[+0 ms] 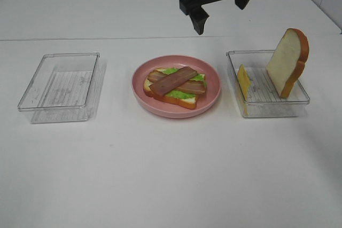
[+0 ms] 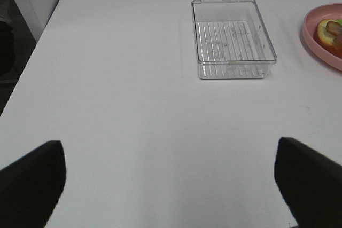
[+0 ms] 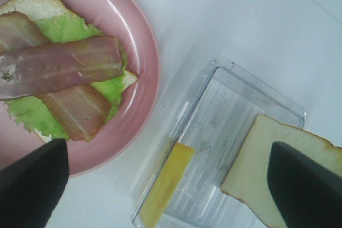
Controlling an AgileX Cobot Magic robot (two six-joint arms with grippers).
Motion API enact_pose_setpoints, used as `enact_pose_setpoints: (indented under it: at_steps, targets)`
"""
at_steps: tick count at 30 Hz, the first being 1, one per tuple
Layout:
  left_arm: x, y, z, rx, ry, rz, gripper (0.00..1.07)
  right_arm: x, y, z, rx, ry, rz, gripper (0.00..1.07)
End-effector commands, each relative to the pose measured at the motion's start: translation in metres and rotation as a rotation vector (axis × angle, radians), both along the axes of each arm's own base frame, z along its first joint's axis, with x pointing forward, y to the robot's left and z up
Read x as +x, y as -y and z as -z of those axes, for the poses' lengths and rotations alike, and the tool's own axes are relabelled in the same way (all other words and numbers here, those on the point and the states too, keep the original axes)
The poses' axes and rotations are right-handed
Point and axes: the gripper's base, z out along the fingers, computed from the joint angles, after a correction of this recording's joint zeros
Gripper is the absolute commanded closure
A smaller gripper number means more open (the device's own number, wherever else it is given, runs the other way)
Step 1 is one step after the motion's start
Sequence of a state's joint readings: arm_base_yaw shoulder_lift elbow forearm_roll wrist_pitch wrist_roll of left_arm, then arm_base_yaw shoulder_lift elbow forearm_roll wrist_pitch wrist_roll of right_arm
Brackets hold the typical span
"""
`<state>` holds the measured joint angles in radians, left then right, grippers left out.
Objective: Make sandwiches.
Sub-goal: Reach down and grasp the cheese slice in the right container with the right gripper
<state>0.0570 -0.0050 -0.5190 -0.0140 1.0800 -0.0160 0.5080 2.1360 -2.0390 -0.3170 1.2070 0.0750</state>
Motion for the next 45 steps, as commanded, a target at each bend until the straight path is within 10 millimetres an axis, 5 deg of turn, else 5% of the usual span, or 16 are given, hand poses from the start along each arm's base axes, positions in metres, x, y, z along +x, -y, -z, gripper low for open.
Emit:
enact_pose_setpoints:
  at_steps: [1,10,16,33,45]
  targets:
    - [-0.001,0.001,0.0,-0.008,0.017,0.001,0.09,-0.002,0.017,-0.01,-0.01,-0.034,0.055,0.08]
    - [-0.001,0.001,0.0,-0.008,0.017,0.001,0.09,-0.001,0.065,-0.019,0.087,-0.127,0.184,0.08]
    - [-0.001,0.001,0.0,-0.008,0.017,0.001,0.09,-0.002,0.087,0.01,0.073,-0.211,0.257,0.08]
    - [-0.001,0.001,0.0,-0.008,0.017,0.001,0.09,-0.014,0.082,0.079,0.133,-0.325,0.249,0.09]
    - [-0.001,0.001,0.0,-0.008,0.017,0.001,0.09,-0.007,0.077,0.107,0.148,-0.345,0.242,0.11]
